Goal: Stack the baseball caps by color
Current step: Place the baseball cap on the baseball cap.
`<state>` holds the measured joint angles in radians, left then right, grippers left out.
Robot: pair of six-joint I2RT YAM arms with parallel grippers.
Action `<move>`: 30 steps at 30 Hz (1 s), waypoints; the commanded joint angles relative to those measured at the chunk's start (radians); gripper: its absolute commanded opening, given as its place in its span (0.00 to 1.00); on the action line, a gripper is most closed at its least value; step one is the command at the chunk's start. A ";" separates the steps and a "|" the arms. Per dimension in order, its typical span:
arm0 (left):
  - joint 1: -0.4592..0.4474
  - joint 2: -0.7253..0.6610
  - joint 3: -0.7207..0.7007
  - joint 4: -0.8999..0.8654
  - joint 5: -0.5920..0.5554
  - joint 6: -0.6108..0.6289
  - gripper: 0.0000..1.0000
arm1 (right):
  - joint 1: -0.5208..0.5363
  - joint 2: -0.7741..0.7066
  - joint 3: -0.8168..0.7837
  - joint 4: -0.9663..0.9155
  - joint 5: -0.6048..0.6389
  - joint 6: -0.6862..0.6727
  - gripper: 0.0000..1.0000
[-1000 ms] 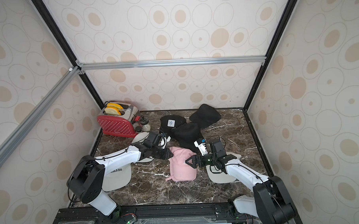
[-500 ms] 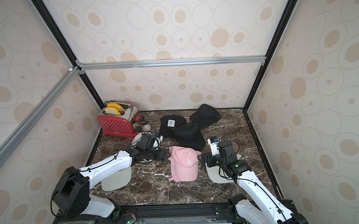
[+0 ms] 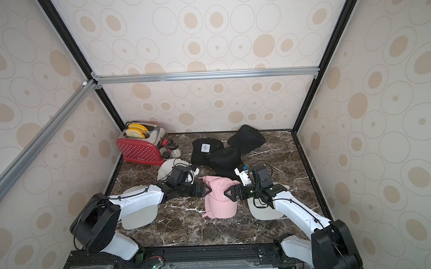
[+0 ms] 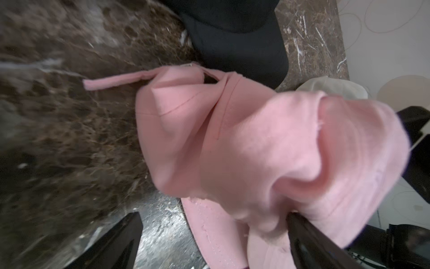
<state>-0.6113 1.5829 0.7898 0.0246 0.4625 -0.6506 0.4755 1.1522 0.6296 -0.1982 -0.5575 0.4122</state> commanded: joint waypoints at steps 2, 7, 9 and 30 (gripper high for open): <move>0.005 0.033 -0.006 0.166 0.121 -0.088 0.99 | 0.011 -0.032 0.027 0.010 -0.049 0.017 1.00; 0.006 -0.073 0.019 -0.016 -0.009 0.018 0.99 | 0.024 -0.004 0.038 -0.018 0.002 0.017 1.00; 0.012 -0.134 0.027 -0.093 -0.072 0.066 0.99 | 0.029 0.025 0.051 -0.044 0.020 0.012 1.00; 0.027 -0.177 0.028 -0.138 -0.067 0.104 0.99 | 0.076 0.048 0.091 -0.130 0.126 -0.023 1.00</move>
<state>-0.5900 1.4284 0.7803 -0.0723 0.4179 -0.5831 0.5426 1.2274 0.6922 -0.2626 -0.5022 0.4080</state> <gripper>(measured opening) 0.991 0.998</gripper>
